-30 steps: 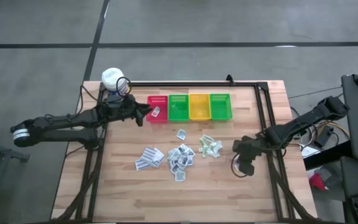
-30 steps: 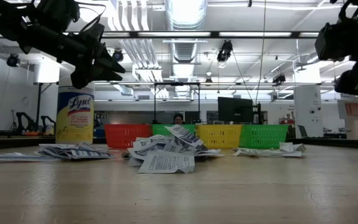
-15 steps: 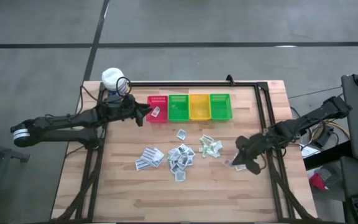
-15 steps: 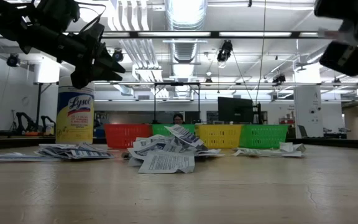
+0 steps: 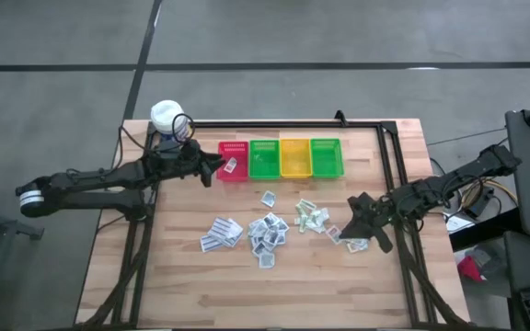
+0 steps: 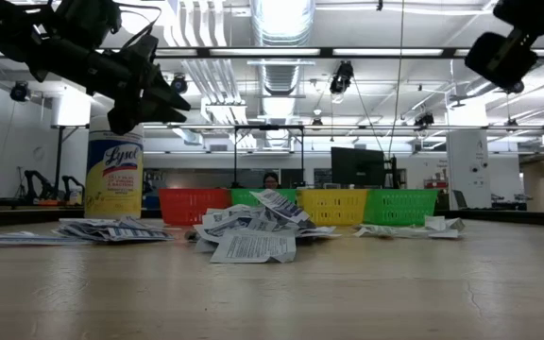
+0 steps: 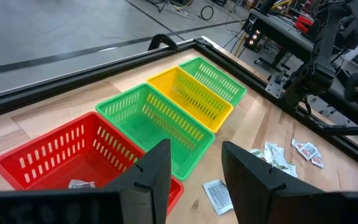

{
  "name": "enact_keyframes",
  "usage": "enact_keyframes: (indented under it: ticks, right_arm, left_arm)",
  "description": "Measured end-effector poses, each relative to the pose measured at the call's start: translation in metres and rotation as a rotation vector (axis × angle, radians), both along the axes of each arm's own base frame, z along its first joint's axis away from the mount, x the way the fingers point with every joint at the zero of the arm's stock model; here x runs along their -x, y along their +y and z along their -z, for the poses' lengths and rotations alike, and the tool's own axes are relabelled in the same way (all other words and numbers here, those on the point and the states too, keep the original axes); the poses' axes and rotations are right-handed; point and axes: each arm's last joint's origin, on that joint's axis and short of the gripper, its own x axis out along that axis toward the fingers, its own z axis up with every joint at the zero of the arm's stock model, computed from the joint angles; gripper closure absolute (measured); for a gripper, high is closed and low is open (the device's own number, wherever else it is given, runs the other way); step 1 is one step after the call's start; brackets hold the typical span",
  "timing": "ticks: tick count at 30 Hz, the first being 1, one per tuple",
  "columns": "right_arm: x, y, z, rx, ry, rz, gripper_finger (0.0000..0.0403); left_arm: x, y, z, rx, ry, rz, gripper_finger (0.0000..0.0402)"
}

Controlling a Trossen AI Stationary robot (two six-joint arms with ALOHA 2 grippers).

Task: Pick & Place First Aid Supplies
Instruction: Put the ointment pack into the red bin

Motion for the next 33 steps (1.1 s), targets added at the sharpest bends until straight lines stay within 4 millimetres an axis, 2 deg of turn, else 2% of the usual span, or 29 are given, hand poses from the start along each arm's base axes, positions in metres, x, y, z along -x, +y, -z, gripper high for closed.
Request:
enact_keyframes:
  ticks: [3,9,14,19,25,29,33]
  right_arm:
    - [-0.001,-0.001,0.009,-0.005,0.037,0.065,0.0394]
    - [-0.01,-0.01,0.022,0.061,0.082,0.334,0.0394]
    - [-0.029,-0.021,0.014,0.219,0.08,0.446,0.0394]
    - [-0.059,-0.036,-0.001,0.389,0.093,0.498,0.0394]
    - [-0.103,-0.056,-0.023,0.607,0.1,0.523,0.0394]
    - [-0.136,-0.069,-0.035,0.678,0.107,0.529,0.0394]
    - [-0.167,-0.077,-0.041,0.693,0.098,0.457,0.0394]
  left_arm:
    - [0.0,-0.001,0.0,0.006,-0.004,0.028,0.0266]
    - [-0.003,-0.006,-0.004,0.015,-0.048,0.182,0.0266]
    - [-0.009,-0.012,-0.012,-0.037,-0.134,0.27,0.0266]
    - [-0.017,-0.019,-0.019,-0.08,-0.219,0.319,0.0266]
    - [-0.027,-0.025,-0.017,-0.087,-0.244,0.361,0.0266]
    - [-0.033,-0.026,-0.015,-0.082,-0.259,0.374,0.0266]
    - [-0.036,-0.026,-0.015,-0.092,-0.283,0.375,0.0266]
